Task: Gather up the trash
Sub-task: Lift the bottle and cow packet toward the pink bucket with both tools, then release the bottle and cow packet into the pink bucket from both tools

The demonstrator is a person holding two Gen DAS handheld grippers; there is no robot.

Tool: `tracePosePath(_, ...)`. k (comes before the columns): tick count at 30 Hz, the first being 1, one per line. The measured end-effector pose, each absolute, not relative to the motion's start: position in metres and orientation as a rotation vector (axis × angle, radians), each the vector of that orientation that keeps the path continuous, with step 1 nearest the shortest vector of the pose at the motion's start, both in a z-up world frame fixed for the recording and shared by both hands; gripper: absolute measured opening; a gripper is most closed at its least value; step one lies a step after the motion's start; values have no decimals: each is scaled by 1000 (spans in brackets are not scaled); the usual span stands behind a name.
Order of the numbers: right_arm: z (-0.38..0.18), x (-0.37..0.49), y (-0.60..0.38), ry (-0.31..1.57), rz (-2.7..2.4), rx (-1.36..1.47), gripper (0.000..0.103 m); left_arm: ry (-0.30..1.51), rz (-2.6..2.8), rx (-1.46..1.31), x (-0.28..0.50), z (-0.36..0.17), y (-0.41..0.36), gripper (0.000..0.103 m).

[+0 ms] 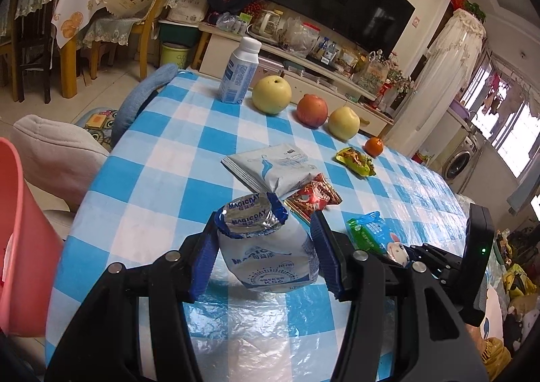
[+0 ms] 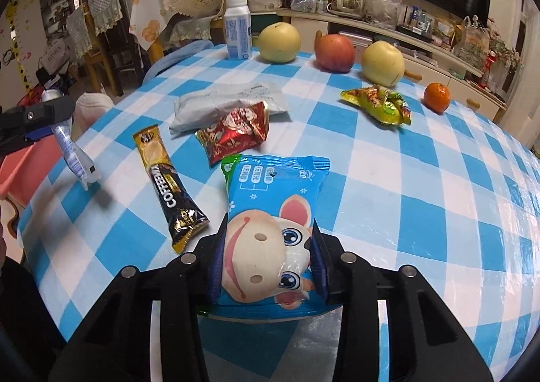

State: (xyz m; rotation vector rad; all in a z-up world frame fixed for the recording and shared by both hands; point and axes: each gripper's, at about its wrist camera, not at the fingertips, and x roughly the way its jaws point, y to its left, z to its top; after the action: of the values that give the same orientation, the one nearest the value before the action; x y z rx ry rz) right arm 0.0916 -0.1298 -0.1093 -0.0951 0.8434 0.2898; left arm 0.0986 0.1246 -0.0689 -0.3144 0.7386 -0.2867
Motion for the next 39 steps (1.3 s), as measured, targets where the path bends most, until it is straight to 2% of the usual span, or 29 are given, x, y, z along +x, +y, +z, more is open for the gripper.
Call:
tracePosePath(17, -53, 70, -87, 812, 414, 108, 42, 624, -255, -378, 71, -43, 174, 55)
tracePosePath(39, 2, 49, 142, 760, 821, 23, 42, 395, 193, -653, 7, -33, 331, 55)
